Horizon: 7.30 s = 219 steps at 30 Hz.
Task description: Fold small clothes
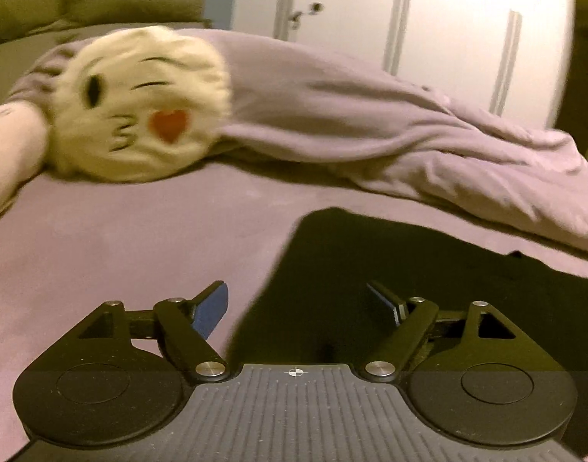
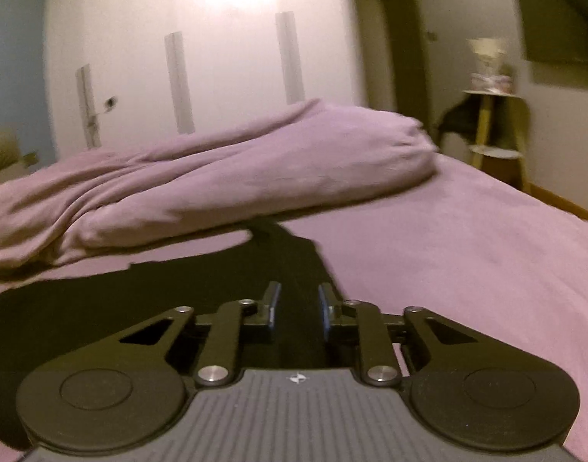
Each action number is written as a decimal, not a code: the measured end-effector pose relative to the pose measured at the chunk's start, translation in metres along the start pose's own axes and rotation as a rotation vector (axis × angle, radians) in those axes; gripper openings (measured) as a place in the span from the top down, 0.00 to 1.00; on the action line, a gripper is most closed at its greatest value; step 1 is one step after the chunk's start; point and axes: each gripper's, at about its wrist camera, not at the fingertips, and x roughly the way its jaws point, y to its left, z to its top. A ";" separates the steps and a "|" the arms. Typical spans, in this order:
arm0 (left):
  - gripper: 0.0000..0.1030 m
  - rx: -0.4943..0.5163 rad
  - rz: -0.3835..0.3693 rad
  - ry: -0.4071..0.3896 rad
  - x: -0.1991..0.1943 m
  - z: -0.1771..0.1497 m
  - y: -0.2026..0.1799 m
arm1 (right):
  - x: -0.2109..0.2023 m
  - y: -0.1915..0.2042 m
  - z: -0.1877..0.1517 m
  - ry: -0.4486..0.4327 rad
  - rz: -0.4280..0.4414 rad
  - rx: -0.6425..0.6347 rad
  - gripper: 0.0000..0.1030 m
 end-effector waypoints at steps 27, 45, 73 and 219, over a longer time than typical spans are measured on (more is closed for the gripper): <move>0.00 0.000 0.059 0.101 0.131 0.003 -0.043 | 0.162 0.050 0.005 0.070 -0.025 -0.234 0.80; 0.00 -0.194 -0.035 0.322 0.045 -0.024 0.066 | -0.011 0.053 -0.066 0.124 0.176 -0.016 0.17; 0.76 -0.124 -0.181 0.321 0.052 0.000 0.023 | -0.006 0.036 -0.056 0.041 0.197 0.078 0.58; 0.06 0.069 -0.293 0.225 -0.003 -0.064 -0.213 | 0.064 0.014 0.064 0.164 0.158 -0.188 0.79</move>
